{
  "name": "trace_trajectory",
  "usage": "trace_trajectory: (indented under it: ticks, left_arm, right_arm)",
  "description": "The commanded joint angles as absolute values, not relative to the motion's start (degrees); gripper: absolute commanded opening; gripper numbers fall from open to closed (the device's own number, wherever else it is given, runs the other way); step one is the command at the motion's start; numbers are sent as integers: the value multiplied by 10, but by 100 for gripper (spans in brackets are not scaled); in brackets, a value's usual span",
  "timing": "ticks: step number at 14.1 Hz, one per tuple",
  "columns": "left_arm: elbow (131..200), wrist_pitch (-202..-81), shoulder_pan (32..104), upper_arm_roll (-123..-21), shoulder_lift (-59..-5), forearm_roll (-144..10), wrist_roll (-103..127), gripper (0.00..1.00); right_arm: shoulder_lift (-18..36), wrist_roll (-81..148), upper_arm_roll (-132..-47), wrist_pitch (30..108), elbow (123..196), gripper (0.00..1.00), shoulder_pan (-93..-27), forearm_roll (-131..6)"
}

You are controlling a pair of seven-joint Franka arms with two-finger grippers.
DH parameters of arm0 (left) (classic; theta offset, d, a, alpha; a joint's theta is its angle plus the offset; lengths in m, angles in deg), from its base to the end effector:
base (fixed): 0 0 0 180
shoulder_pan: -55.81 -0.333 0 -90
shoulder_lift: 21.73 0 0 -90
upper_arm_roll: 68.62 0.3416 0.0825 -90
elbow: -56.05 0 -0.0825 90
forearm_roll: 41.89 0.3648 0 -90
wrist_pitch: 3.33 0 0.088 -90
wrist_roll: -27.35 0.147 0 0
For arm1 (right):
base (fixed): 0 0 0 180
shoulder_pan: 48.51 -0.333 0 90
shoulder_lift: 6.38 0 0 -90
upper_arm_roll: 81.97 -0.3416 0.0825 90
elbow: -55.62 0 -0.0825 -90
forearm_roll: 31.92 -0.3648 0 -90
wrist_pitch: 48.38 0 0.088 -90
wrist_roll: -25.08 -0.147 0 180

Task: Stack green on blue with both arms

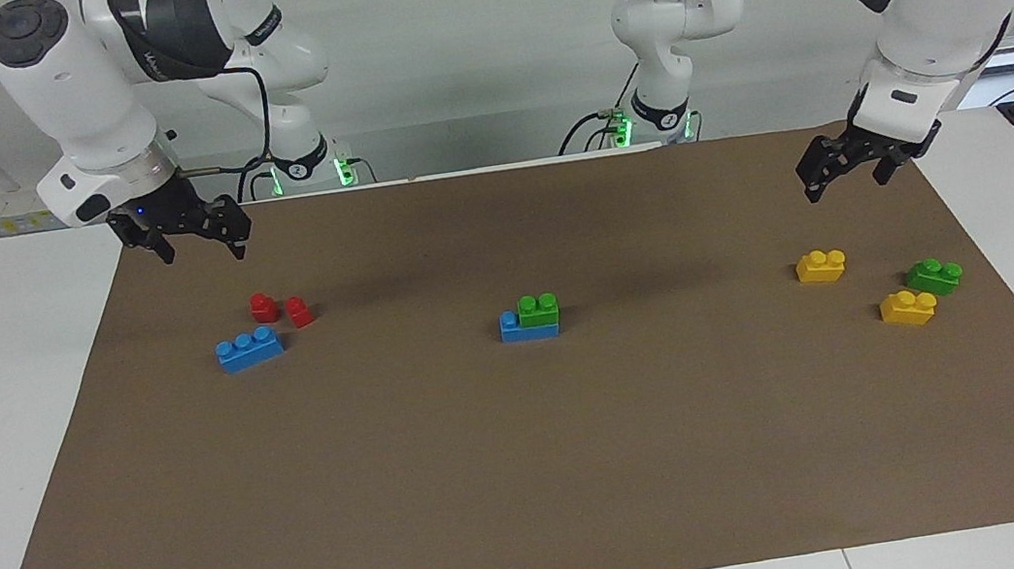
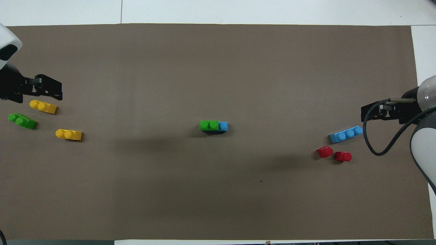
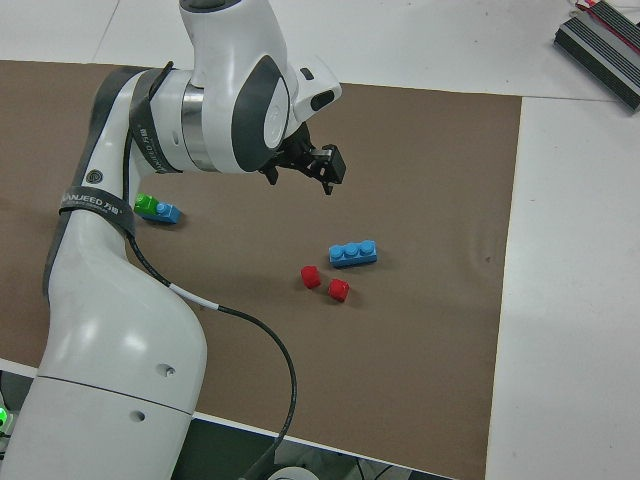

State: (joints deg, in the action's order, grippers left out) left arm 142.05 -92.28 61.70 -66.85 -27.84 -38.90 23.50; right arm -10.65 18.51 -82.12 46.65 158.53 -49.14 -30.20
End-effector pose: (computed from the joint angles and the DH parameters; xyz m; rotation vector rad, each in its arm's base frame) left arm 0.5648 -0.0338 0.5815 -3.0814 0.0081 0.0788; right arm 0.5085 0.0028 0.5544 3.1025 -0.1514 -0.0947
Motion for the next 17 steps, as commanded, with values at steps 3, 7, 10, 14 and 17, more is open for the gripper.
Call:
trace_trajectory:
  ticks: [3,7,10,14,17]
  left_arm:
    - [1424,-913,621,-670,-254,-400,249,100]
    - [1424,-914,621,-675,-250,-400,246,100]
    - [1426,-917,620,-676,-249,-413,249,100]
    - [1427,-918,620,-675,-246,-420,250,100]
    - [1429,-918,618,-675,-245,-420,250,100]
  right_arm:
    - [-100,199,-828,474,1576,100,-482,-294]
    - [-101,201,-828,478,1577,100,-482,-296]
    - [-101,215,-828,478,1577,100,-482,-300]
    - [-101,214,-828,477,1577,100,-482,-302]
    - [-101,211,-828,477,1577,100,-482,-315]
